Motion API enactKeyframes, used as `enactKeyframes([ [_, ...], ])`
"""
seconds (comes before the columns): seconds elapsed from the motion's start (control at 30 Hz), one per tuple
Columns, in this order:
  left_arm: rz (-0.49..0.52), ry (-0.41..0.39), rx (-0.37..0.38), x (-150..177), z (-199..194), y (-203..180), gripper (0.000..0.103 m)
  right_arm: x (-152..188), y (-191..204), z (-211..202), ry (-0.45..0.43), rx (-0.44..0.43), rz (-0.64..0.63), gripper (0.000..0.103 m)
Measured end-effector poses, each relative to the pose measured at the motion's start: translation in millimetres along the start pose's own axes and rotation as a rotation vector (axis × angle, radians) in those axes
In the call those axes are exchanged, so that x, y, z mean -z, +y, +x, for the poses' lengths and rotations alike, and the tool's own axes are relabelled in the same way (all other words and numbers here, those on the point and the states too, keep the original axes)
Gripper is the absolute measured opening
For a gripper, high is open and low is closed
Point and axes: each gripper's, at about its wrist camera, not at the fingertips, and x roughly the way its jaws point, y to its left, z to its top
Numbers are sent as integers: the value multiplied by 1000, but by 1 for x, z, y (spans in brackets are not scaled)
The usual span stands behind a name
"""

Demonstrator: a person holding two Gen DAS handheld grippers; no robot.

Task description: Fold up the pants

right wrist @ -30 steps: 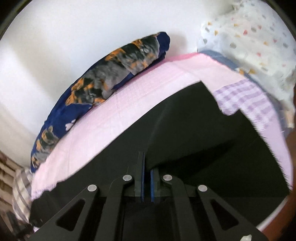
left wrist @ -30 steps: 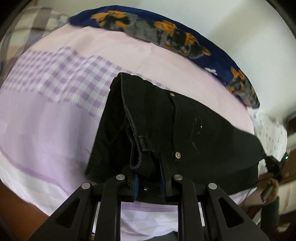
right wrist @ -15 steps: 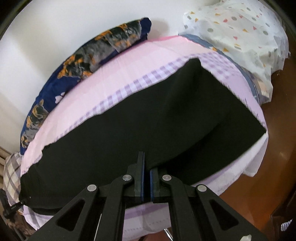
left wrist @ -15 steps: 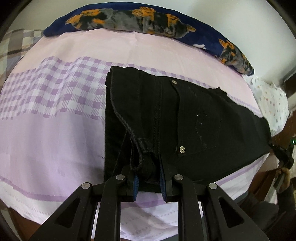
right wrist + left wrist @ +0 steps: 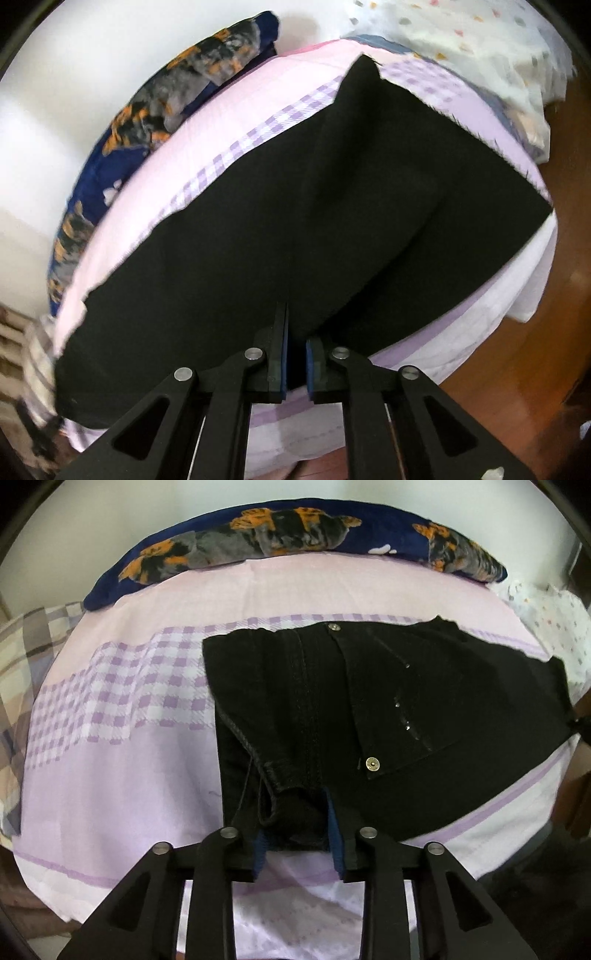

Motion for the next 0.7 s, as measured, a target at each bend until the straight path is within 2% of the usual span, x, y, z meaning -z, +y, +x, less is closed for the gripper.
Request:
enactKeyframes([
  [0.13,-27,-9,-24,10,-21,9,40,-3,-13,-2,-16,-70,71,14],
  [0.2,-40,-24,-60,16,-36,10,40,-7,-22,-3,-30,-108,120,18],
  [0.33,6,-117,-57,12,-69,-15,40,-19,-39,-6,-65,-190,205,21],
  [0.43,81,-164,14,-5,-75,-53,40,-30,-47,-4,-73,-212,224,21],
  [0.5,148,-174,87,-20,-70,-86,41,-37,-51,-3,-78,-227,237,21],
  [0.7,343,-139,304,-48,-32,-193,41,-44,-68,-1,-69,-276,304,26],
])
